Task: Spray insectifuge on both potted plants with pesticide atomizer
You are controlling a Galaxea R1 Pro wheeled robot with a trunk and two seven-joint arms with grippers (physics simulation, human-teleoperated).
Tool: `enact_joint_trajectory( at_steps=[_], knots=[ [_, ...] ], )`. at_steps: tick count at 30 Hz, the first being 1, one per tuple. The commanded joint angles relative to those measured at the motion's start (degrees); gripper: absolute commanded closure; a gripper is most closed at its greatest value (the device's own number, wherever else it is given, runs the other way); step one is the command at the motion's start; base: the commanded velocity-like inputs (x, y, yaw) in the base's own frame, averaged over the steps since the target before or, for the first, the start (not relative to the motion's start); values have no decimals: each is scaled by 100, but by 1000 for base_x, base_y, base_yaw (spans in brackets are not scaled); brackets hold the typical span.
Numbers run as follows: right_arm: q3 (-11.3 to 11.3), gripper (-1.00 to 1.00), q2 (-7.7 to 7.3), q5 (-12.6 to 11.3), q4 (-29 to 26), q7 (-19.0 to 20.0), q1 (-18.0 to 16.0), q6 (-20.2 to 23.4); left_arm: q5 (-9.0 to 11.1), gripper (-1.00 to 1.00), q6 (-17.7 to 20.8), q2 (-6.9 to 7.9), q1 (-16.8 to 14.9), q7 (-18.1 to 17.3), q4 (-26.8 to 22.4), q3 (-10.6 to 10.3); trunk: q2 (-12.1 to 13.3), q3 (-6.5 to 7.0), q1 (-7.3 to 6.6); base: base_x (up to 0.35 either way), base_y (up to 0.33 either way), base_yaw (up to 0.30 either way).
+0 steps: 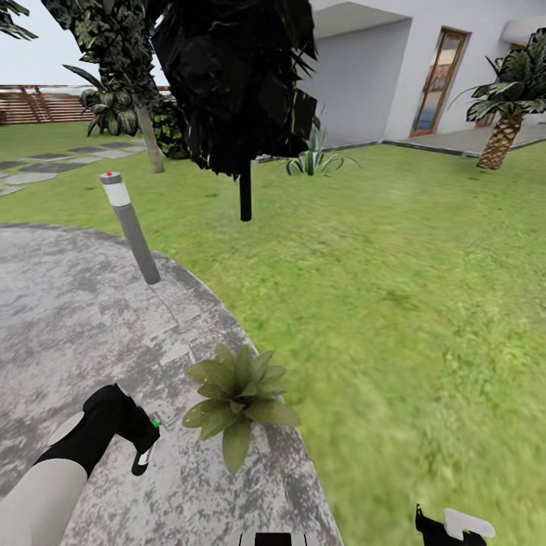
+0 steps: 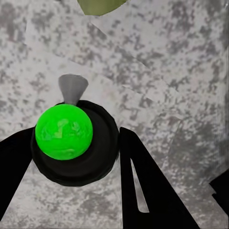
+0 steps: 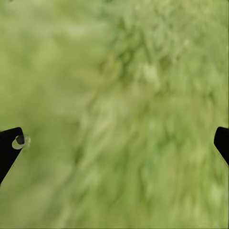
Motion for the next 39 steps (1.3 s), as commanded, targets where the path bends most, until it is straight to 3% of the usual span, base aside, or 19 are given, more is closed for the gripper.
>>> enact_joint_trajectory(
  at_steps=[1, 6, 9, 12, 16, 20, 30, 39],
  knots=[
    [-28, -100, 0, 61, 14, -38, -4, -19, -30, 100, 49, -6, -2, -44, -8, 18, -2, -5, 1, 159, -264, 251],
    [-27, -100, 3, 78, 17, -38, -4, -23, -44, 100, 50, -7, 28, -87, 1, -19, -2, -5, 1, 155, -245, 272],
    [-27, -100, 3, 79, 20, -38, -4, -22, -151, 100, 60, -3, -2, -791, -9, -183, -2, -5, 1, 113, -75, 276],
    [-27, -100, 3, 79, 21, -38, -4, -21, -517, 100, 392, 21, -67, -1175, -136, -338, -2, -5, 1, 91, -15, 273],
    [-29, -100, 1, 79, 16, -38, -4, -22, -761, 100, 536, 9, -89, -1329, -326, -415, -2, -5, 1, 20, -2, 100],
    [-27, -100, -3, 79, 13, -38, -4, -18, -1039, 100, 558, 5, -100, -1770, -435, -500, -2, -5, 1, 1, 0, 7],
    [-27, -100, 2, 79, 14, -38, -4, -21, -1064, 100, 583, -9, -105, -1828, -593, -484, -2, -5, 1, 0, -224, 5],
    [-27, -100, 3, 79, 21, -38, -4, -19, -1059, 100, 604, 3, -110, -1828, -719, -461, -2, 27, 1, -12, -272, 219]
  ],
)
